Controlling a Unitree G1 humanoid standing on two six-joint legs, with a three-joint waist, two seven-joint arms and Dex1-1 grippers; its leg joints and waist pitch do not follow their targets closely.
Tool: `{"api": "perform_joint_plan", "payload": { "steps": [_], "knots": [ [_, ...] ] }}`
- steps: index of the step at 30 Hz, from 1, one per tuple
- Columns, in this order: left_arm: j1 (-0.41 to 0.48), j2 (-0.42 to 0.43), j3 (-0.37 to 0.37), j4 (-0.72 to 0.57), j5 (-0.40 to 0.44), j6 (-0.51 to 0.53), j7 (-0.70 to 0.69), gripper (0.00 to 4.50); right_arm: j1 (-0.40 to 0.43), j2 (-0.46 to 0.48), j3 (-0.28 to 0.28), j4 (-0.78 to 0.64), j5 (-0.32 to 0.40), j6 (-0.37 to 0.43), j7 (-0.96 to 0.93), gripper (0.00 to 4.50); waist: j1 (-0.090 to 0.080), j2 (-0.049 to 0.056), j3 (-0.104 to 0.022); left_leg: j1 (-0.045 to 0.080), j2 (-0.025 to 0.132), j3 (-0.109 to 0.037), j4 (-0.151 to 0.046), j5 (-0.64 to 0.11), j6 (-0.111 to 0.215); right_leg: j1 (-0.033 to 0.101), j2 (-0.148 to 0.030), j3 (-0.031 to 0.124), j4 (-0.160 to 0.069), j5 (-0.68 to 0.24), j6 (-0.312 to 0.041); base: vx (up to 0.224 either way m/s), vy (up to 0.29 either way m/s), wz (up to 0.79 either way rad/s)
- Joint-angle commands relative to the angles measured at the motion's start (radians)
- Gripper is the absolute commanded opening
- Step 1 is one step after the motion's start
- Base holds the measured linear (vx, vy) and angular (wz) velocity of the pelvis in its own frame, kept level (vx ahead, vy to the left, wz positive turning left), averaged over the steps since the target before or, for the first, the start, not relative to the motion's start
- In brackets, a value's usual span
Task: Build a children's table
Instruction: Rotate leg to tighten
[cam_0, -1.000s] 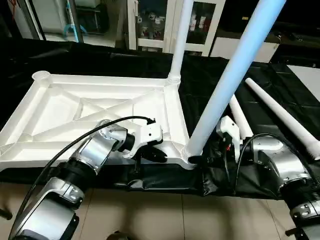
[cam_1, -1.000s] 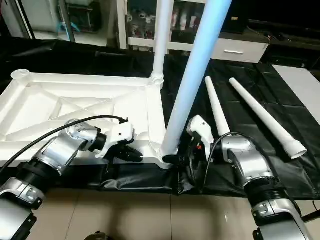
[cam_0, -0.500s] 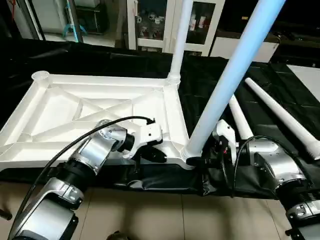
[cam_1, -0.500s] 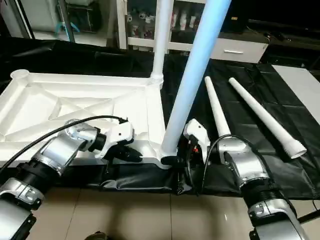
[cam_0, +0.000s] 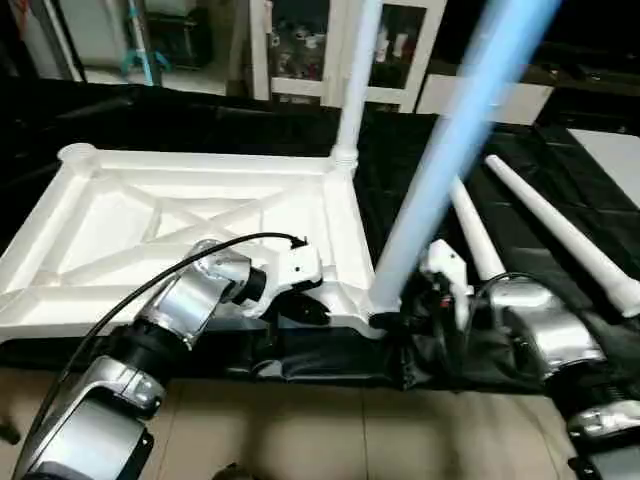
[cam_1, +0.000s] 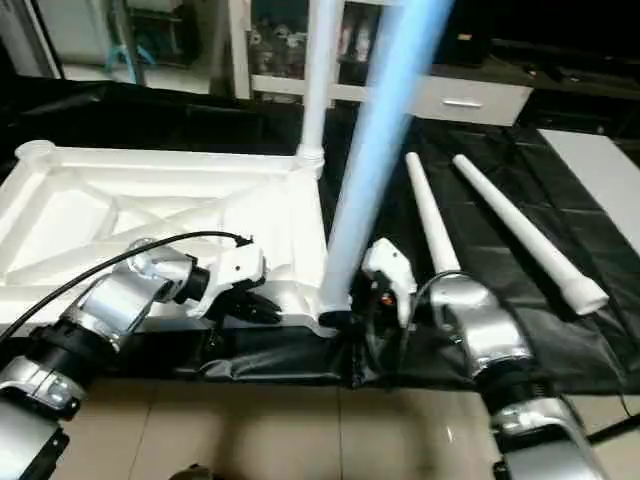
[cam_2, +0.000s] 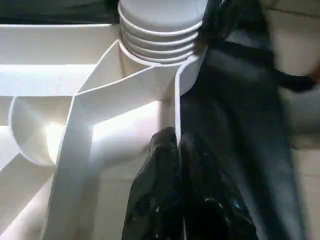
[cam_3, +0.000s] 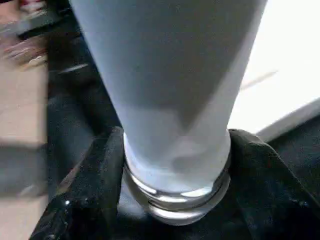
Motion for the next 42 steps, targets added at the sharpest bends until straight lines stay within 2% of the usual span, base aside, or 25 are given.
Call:
{"api": "perform_joint_plan", "payload": {
  "steps": [1, 2, 3, 4, 6, 9, 13, 15, 16, 18, 20, 22, 25, 27, 28, 30, 31, 32, 33, 34, 35, 36, 37, 40, 42],
  "knots": [
    [0.008, -0.053, -0.018, 0.044, 0.013, 0.008, 0.065, 0.00, -0.033, 0.023, -0.053, 0.086, -0.056, 0.007, -0.230, 2.73, -0.012, 0.003, -0.056, 0.025, 0.022, -0.022, -0.076, -0.445, -0.051, 0.021, -0.051, 0.019, -0.084, -0.432, -0.179, 0.000, 0.000, 0.00],
    [0.008, -0.053, -0.018, 0.044, 0.013, 0.008, 0.065, 0.00, -0.033, 0.023, -0.053, 0.086, -0.056, 0.007, -0.230, 2.73, -0.017, 0.006, -0.055, 0.024, 0.022, -0.026, -0.077, -0.456, -0.052, 0.020, -0.052, 0.019, -0.088, -0.464, -0.165, -0.051, 0.002, -0.03],
    [-0.010, -0.090, 0.007, 0.077, 0.015, 0.011, 0.149, 0.00, -0.033, 0.085, -0.102, 0.109, -0.034, 0.037, -0.376, 2.73, -0.019, 0.006, -0.054, 0.022, 0.022, -0.027, -0.078, -0.459, -0.051, 0.020, -0.052, 0.019, -0.090, -0.470, -0.158, 0.000, 0.000, 0.00],
    [-0.016, -0.100, 0.013, 0.087, 0.016, 0.014, 0.172, 0.00, -0.029, 0.101, -0.111, 0.110, -0.031, 0.042, -0.411, 2.73, -0.023, 0.007, -0.054, 0.022, 0.022, -0.028, -0.080, -0.464, -0.055, 0.016, -0.052, 0.020, -0.091, -0.473, -0.155, 0.000, 0.000, 0.00],
    [-0.028, -0.122, 0.027, 0.111, 0.020, 0.020, 0.227, 0.00, -0.021, 0.139, -0.130, 0.114, -0.024, 0.060, -0.489, 2.72, -0.031, 0.005, -0.055, 0.018, 0.020, -0.031, -0.081, -0.472, -0.058, 0.018, -0.049, 0.016, -0.091, -0.483, -0.142, 0.000, 0.000, 0.00],
    [-0.051, -0.154, 0.053, 0.156, 0.027, 0.030, 0.330, 0.00, -0.019, 0.202, -0.149, 0.133, -0.024, 0.066, -0.612, 2.72, -0.036, 0.005, -0.053, 0.023, 0.020, -0.028, -0.079, -0.488, -0.048, 0.008, -0.049, 0.018, -0.099, -0.486, -0.141, 0.000, 0.000, 0.00],
    [-0.095, -0.214, 0.108, 0.243, 0.047, 0.017, 0.541, 0.00, -0.040, 0.327, -0.185, 0.182, -0.013, 0.056, -0.833, 2.72, -0.041, 0.011, -0.054, 0.029, 0.016, -0.030, -0.079, -0.517, -0.059, 0.000, -0.048, 0.015, -0.105, -0.518, -0.128, 0.000, 0.000, 0.00],
    [-0.107, -0.227, 0.120, 0.262, 0.052, 0.001, 0.587, 0.00, -0.047, 0.364, -0.199, 0.194, -0.013, 0.053, -0.906, 2.72, -0.043, 0.013, -0.053, 0.033, 0.017, -0.032, -0.080, -0.540, -0.063, -0.004, -0.046, 0.014, -0.109, -0.528, -0.116, 0.000, 0.000, 0.00],
    [-0.122, -0.245, 0.134, 0.287, 0.057, -0.027, 0.645, 0.00, -0.064, 0.426, -0.214, 0.215, -0.017, 0.044, -1.009, 2.72, -0.044, 0.018, -0.053, 0.031, 0.015, -0.032, -0.081, -0.546, -0.065, -0.005, -0.046, 0.015, -0.110, -0.524, -0.112, 0.000, 0.000, 0.00],
    [-0.133, -0.255, 0.140, 0.303, 0.056, -0.045, 0.673, 0.00, -0.080, 0.474, -0.210, 0.227, -0.027, 0.019, -1.060, 2.72, -0.046, 0.018, -0.056, 0.028, 0.016, -0.036, -0.086, -0.548, -0.072, 0.001, -0.045, 0.012, -0.107, -0.509, -0.104, 0.000, 0.000, 0.00],
    [-0.138, -0.258, 0.142, 0.312, 0.054, -0.050, 0.679, 0.00, -0.086, 0.491, -0.203, 0.228, -0.037, -0.009, -1.069, 2.72, -0.044, 0.020, -0.056, 0.033, 0.016, -0.034, -0.087, -0.553, -0.068, -0.002, -0.044, 0.013, -0.109, -0.480, -0.105, 0.000, 0.000, 0.00],
    [-0.144, -0.257, 0.141, 0.322, 0.056, -0.064, 0.687, 0.00, -0.090, 0.495, -0.205, 0.230, -0.049, -0.030, -1.089, 2.72, -0.043, 0.015, -0.054, 0.030, 0.015, -0.030, -0.089, -0.544, -0.061, -0.003, -0.042, 0.017, -0.108, -0.445, -0.109, 0.000, 0.000, 0.00],
    [-0.153, -0.256, 0.141, 0.348, 0.055, -0.084, 0.683, 0.00, -0.096, 0.501, -0.226, 0.236, -0.036, -0.061, -1.085, 2.72, -0.040, 0.017, -0.054, 0.029, 0.015, -0.029, -0.089, -0.537, -0.053, -0.001, -0.045, 0.020, -0.108, -0.443, -0.110, 0.000, 0.000, 0.00],
    [-0.149, -0.246, 0.142, 0.353, 0.056, -0.106, 0.672, 0.00, -0.078, 0.485, -0.228, 0.187, -0.021, -0.114, -0.992, 2.72, -0.037, 0.016, -0.055, 0.028, 0.015, -0.027, -0.089, -0.523, -0.046, 0.002, -0.046, 0.021, -0.108, -0.432, -0.111, 0.000, 0.000, 0.00],
    [-0.146, -0.240, 0.140, 0.352, 0.054, -0.114, 0.657, 0.00, -0.071, 0.475, -0.231, 0.166, -0.011, -0.129, -0.957, 3.28, -0.034, 0.016, -0.057, 0.023, 0.016, -0.027, -0.089, -0.500, -0.040, 0.007, -0.047, 0.022, -0.104, -0.409, -0.116, 0.000, 0.000, 0.00],
    [-0.141, -0.233, 0.140, 0.346, 0.052, -0.122, 0.640, 0.00, -0.063, 0.458, -0.238, 0.139, 0.000, -0.137, -0.934, 3.28, -0.029, 0.014, -0.059, 0.021, 0.017, -0.021, -0.087, -0.453, -0.028, 0.010, -0.047, 0.025, -0.098, -0.348, -0.132, 0.000, 0.000, 0.00],
    [-0.141, -0.233, 0.140, 0.346, 0.052, -0.122, 0.640, 0.00, -0.063, 0.458, -0.238, 0.139, 0.000, -0.137, -0.934, 3.42, -0.029, 0.014, -0.059, 0.016, 0.017, -0.021, -0.087, -0.438, -0.023, 0.013, -0.046, 0.026, -0.095, -0.330, -0.137, 0.000, 0.000, 0.00],
    [-0.139, -0.226, 0.139, 0.345, 0.053, -0.124, 0.631, 0.00, -0.053, 0.437, -0.234, 0.105, 0.005, -0.125, -0.907, 3.49, -0.034, 0.020, -0.061, 0.001, 0.016, -0.026, -0.092, -0.392, -0.018, 0.029, -0.046, 0.021, -0.086, -0.307, -0.139, 0.000, 0.000, 0.00],
    [-0.139, -0.226, 0.139, 0.345, 0.053, -0.124, 0.631, 0.00, -0.053, 0.437, -0.234, 0.105, 0.005, -0.125, -0.907, 3.67, -0.037, 0.018, -0.064, -0.003, 0.017, -0.025, -0.091, -0.372, -0.017, 0.031, -0.046, 0.021, -0.084, -0.289, -0.141, 0.000, 0.000, 0.00],
    [-0.136, -0.211, 0.142, 0.346, 0.054, -0.130, 0.624, 0.00, -0.027, 0.387, -0.216, 0.039, -0.002, -0.099, -0.850, 3.71, -0.033, 0.018, -0.069, 0.000, 0.018, -0.024, -0.086, -0.326, -0.016, 0.031, -0.044, 0.020, -0.078, -0.231, -0.153, 0.000, 0.000, 0.00],
    [-0.136, -0.211, 0.142, 0.346, 0.054, -0.130, 0.624, 0.00, -0.027, 0.387, -0.216, 0.039, -0.002, -0.099, -0.850, 3.74, -0.030, 0.019, -0.070, 0.005, 0.018, -0.020, -0.082, -0.309, -0.009, 0.027, -0.040, 0.021, -0.076, -0.195, -0.161, 0.000, 0.000, 0.00],
    [-0.135, -0.207, 0.143, 0.347, 0.054, -0.132, 0.620, 0.00, -0.018, 0.370, -0.209, 0.018, -0.005, -0.091, -0.827, 3.74, -0.028, 0.019, -0.071, 0.011, 0.018, -0.013, -0.074, -0.269, 0.004, 0.024, -0.040, 0.023, -0.070, -0.117, -0.188, 0.052, -0.010, 0.05],
    [-0.134, -0.204, 0.143, 0.347, 0.053, -0.134, 0.616, 0.00, -0.013, 0.359, -0.208, 0.007, -0.007, -0.088, -0.818, 3.81, -0.029, 0.018, -0.072, 0.003, 0.016, -0.013, -0.072, -0.230, 0.016, 0.031, -0.039, 0.022, -0.060, -0.060, -0.207, 0.052, -0.010, 0.05],
    [-0.123, -0.179, 0.136, 0.351, 0.050, -0.147, 0.573, 0.00, 0.015, 0.268, -0.205, -0.065, -0.003, -0.035, -0.713, 4.12, -0.024, 0.019, -0.073, 0.005, 0.015, -0.009, -0.065, -0.182, 0.043, 0.036, -0.035, 0.020, -0.055, 0.007, -0.225, 0.000, 0.000, 0.00],
    [-0.118, -0.169, 0.127, 0.352, 0.051, -0.156, 0.539, 0.00, 0.027, 0.229, -0.199, -0.095, -0.003, -0.011, -0.662, 4.24, -0.021, 0.015, -0.073, 0.004, 0.013, -0.008, -0.064, -0.189, 0.049, 0.040, -0.037, 0.020, -0.056, -0.007, -0.232, 0.000, 0.000, 0.00]
  ]
}}
